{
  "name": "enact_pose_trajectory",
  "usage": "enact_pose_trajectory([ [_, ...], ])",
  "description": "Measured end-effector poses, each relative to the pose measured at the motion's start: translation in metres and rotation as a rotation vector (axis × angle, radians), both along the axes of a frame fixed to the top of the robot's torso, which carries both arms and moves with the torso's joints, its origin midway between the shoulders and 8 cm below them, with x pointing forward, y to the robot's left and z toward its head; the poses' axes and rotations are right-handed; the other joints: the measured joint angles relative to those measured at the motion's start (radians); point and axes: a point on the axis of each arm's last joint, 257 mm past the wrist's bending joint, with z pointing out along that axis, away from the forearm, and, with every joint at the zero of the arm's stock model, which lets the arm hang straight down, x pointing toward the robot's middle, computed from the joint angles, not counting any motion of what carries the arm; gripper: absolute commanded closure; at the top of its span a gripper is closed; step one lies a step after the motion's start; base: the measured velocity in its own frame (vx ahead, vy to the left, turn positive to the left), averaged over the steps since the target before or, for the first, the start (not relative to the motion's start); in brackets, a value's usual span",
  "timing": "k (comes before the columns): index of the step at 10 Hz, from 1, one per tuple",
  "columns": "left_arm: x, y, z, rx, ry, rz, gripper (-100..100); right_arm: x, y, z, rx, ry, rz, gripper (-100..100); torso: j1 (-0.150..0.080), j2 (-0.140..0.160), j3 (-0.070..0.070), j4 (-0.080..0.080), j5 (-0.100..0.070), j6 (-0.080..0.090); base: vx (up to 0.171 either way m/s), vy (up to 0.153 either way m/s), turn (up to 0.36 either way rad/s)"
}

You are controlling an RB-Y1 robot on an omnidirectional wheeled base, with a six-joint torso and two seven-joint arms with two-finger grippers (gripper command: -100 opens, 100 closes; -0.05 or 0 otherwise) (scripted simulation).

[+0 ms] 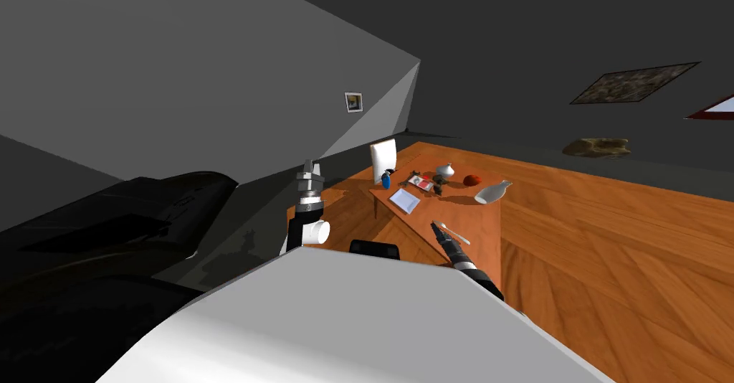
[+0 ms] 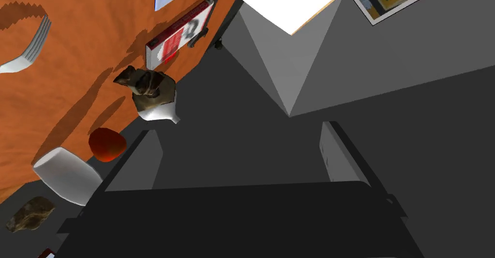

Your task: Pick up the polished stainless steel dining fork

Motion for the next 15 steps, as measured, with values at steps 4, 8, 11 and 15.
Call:
enact_pose_trajectory([
  [4, 0.0, 0.0, 0.0, 0.0, 0.0, 0.0, 0, -0.068, -0.036, -0.06, -0.189, 0.224, 0.03, -100, -0.001, 0.002, 0.001, 0.0, 0.0, 0.0, 0.078, 0.014, 0.424],
  [8, 0.0, 0.0, 0.0, 0.0, 0.0, 0.0, 0, -0.118, -0.058, -0.098, -0.311, 0.381, 0.062, -100, 0.0, 0.004, 0.002, 0.001, 0.0, 0.001, 0.05, 0.004, 0.22],
  [11, 0.0, 0.0, 0.0, 0.0, 0.0, 0.0, 0, -0.163, -0.07, -0.122, -0.401, 0.497, 0.105, -100, -0.001, 0.003, 0.002, 0.001, 0.0, 0.0, 0.042, -0.013, 0.226],
  [15, 0.0, 0.0, 0.0, 0.0, 0.0, 0.0, 0, -0.23, -0.092, -0.151, -0.517, 0.654, 0.176, -100, -0.003, 0.003, 0.002, 0.001, -0.001, 0.001, 0.046, -0.026, 0.283],
])
